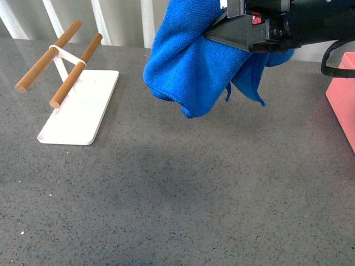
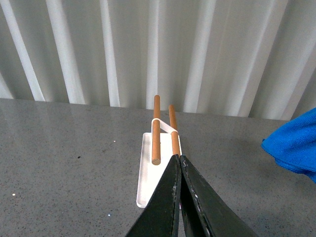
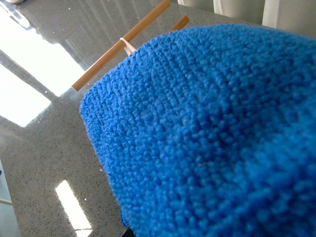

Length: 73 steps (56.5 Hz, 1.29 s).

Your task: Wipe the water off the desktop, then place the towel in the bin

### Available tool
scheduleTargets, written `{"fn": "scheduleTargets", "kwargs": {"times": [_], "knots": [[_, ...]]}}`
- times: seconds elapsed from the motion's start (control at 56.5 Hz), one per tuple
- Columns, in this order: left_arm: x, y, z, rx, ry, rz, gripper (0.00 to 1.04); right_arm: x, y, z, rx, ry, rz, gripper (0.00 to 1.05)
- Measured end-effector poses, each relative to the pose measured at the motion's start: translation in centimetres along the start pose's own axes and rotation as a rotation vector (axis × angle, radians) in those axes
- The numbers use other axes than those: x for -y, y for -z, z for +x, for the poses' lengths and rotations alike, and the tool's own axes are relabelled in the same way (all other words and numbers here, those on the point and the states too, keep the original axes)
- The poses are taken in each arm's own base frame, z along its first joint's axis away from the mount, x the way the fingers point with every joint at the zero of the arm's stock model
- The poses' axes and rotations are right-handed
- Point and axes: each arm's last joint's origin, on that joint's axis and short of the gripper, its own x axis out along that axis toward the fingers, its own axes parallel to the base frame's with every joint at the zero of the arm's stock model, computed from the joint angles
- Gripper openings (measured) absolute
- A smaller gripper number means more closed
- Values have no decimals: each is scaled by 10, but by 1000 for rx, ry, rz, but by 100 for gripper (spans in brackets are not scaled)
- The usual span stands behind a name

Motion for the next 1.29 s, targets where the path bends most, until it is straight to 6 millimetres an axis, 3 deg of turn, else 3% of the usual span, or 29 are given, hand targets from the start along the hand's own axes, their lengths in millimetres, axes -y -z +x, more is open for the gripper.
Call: {"fn": "scheduleTargets", "kwargs": {"times": [0.796, 1.062, 1.15, 1.292], "knots": [[0, 3, -17, -6, 1, 0, 4, -3, -2, -2, -2, 10, -10, 5], [0, 3, -17, -6, 0, 0, 48, -4, -6, -10, -22, 70, -28, 5], [0, 3, -17, -6, 0, 0, 62, -1, -21, -18, -29, 162, -52, 5], [0, 3, -17, -6, 0, 0, 88, 14, -65, -44, -97, 451, -148, 5]]}}
